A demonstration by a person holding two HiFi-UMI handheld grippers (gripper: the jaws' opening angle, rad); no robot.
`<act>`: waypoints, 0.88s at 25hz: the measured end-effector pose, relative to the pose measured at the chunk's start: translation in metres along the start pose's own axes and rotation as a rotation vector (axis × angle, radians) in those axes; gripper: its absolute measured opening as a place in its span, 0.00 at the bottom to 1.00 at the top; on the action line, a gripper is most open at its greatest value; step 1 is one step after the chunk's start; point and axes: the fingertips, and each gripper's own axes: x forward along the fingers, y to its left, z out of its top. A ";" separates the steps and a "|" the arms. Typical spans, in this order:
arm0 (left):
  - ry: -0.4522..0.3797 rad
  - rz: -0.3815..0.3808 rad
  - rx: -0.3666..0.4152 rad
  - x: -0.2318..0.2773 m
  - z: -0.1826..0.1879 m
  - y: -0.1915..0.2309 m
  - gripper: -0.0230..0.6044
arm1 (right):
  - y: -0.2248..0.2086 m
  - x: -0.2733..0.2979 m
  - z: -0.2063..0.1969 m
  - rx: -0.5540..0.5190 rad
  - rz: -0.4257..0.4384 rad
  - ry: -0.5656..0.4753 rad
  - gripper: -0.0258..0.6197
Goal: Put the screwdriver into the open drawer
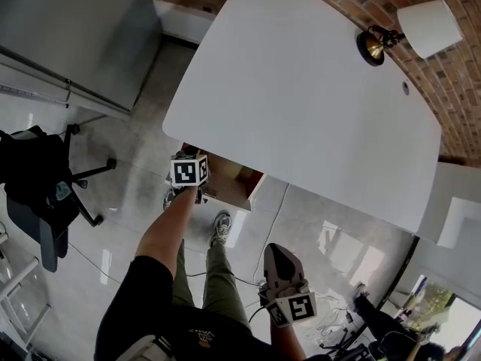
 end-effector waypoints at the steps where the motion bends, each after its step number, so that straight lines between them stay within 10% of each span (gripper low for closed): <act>1: 0.004 0.005 0.000 0.002 -0.001 0.001 0.20 | -0.001 0.000 -0.001 0.000 -0.003 0.003 0.03; 22: 0.015 0.070 0.028 0.004 -0.001 0.007 0.20 | 0.000 -0.003 -0.004 -0.006 0.000 0.002 0.03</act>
